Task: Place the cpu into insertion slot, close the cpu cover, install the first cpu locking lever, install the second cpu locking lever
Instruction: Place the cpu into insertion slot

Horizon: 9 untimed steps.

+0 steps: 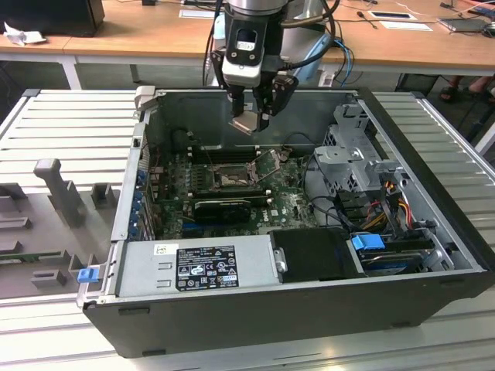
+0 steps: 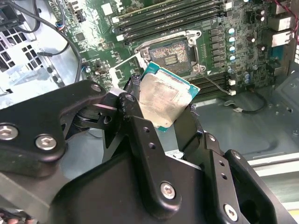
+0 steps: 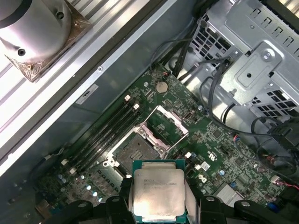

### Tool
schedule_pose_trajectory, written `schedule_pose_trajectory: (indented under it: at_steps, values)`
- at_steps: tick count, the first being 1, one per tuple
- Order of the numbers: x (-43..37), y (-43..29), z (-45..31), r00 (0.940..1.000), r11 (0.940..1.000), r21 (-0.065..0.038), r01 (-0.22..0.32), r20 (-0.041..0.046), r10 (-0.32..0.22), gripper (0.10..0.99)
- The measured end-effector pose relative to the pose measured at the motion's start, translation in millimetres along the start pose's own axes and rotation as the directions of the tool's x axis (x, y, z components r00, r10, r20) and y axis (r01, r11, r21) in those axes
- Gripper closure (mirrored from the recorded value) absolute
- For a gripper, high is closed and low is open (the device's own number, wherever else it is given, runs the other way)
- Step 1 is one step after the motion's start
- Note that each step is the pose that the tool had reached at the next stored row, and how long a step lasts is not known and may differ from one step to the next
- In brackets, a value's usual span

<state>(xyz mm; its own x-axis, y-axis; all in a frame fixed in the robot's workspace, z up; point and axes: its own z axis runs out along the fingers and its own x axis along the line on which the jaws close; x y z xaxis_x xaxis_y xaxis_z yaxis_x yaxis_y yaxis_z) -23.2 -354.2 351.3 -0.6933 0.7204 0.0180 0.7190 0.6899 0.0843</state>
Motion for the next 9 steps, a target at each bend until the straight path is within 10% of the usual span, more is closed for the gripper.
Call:
schedule_pose_trajectory:
  at_steps: [9]
  values:
    - [0.5, -0.7, 2.1, 1.0, 1.0, 0.0, -0.006, 0.0002, 0.006, 0.553]
